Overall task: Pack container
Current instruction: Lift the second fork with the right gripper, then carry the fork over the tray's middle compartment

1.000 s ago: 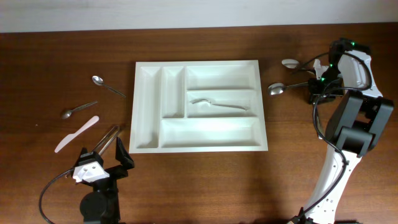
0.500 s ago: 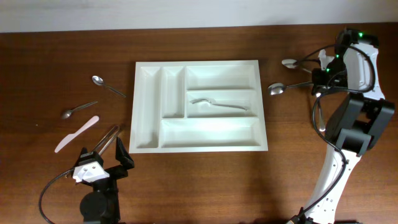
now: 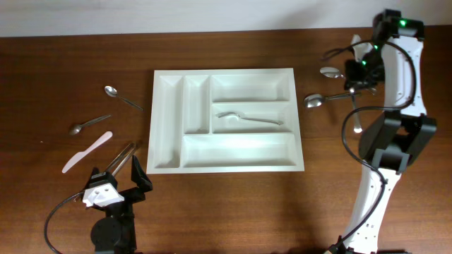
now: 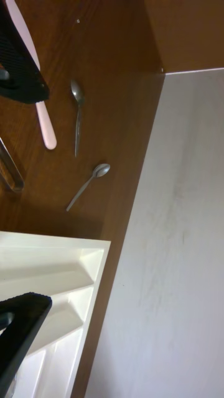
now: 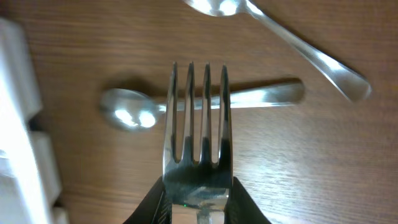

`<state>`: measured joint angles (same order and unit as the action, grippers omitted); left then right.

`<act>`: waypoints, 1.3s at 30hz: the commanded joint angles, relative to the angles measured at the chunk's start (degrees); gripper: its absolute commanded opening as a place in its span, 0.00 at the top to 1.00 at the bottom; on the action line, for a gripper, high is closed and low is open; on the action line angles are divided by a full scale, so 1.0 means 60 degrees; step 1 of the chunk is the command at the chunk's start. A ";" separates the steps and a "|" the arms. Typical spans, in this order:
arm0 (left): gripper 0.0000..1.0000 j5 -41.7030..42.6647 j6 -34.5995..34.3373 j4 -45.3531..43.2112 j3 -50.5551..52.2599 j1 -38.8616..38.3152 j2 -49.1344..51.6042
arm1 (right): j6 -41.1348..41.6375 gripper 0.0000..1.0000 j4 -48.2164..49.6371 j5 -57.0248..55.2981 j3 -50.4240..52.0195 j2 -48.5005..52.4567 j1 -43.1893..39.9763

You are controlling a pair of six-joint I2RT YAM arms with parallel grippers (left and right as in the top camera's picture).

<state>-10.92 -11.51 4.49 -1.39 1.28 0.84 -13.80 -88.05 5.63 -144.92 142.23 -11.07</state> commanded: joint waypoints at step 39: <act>0.01 0.0109 0.0120 -0.0015 0.0084 0.0055 -0.0080 | -0.6324 0.96 -0.1435 0.1821 -0.1115 -0.0178 0.5391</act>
<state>-10.92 -11.51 4.49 -1.39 1.28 0.84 -47.44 -96.86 13.63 -151.85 142.17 22.15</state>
